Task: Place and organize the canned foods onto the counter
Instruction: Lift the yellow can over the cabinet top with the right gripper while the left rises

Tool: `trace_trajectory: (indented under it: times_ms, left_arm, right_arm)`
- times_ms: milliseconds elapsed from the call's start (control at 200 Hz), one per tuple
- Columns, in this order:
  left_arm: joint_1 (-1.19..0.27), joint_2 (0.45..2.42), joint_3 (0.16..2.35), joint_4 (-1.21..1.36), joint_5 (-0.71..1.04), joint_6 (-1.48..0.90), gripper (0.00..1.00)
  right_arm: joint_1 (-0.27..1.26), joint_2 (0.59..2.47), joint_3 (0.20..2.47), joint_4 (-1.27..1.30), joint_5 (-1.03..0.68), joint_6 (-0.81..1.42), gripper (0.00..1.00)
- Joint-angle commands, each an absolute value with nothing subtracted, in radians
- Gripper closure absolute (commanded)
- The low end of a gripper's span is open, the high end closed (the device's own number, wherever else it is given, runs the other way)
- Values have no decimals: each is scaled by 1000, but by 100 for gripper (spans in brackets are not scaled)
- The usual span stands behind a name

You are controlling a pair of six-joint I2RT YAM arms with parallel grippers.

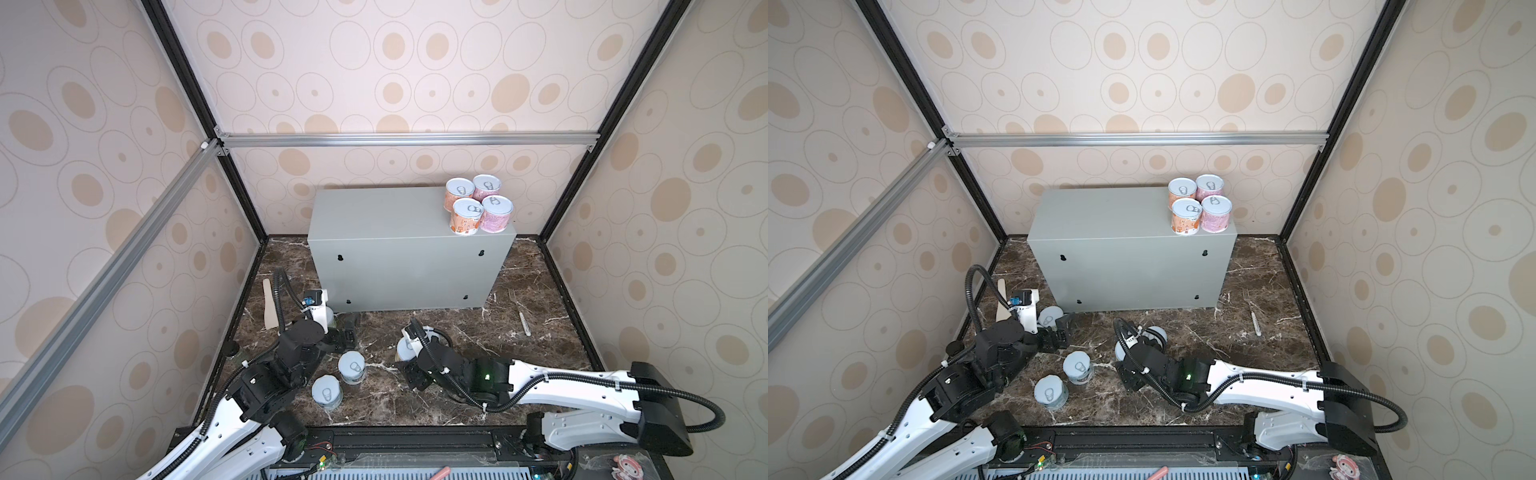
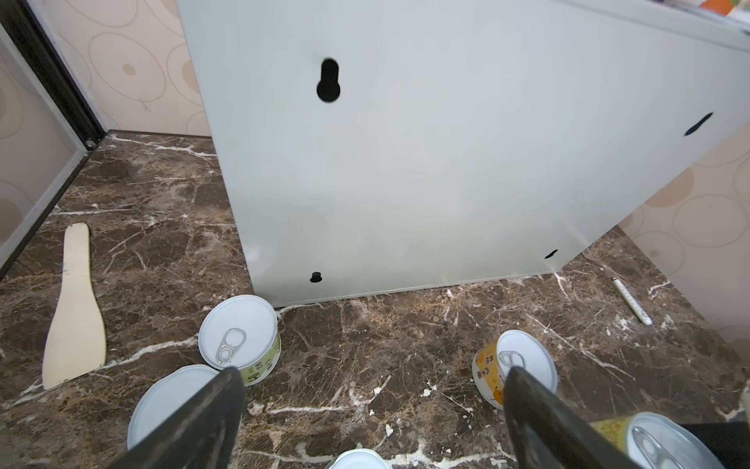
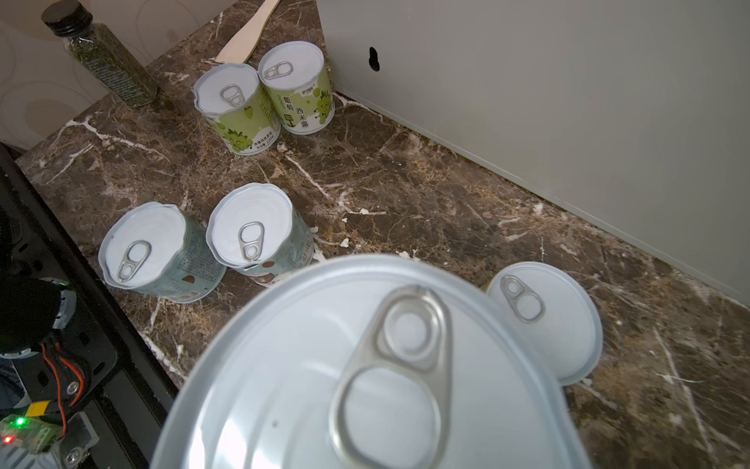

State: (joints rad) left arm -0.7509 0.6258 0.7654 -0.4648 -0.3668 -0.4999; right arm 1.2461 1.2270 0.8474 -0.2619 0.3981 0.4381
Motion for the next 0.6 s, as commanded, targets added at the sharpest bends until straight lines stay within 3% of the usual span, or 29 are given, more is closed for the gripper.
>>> trace_trajectory:
  times_ms: [0, 200, 595]
  left_arm:
    - [-747, 614, 845, -528, -391, -477, 1]
    - [-747, 613, 908, -558, -402, -454, 1]
    - [-748, 639, 1003, -554, -395, -374, 1]
  right_arm:
    - [1252, 1168, 938, -354, 467, 422, 36]
    - [1252, 1126, 1083, -509, 499, 403, 36]
    - [1159, 1237, 1539, -832, 480, 315, 37]
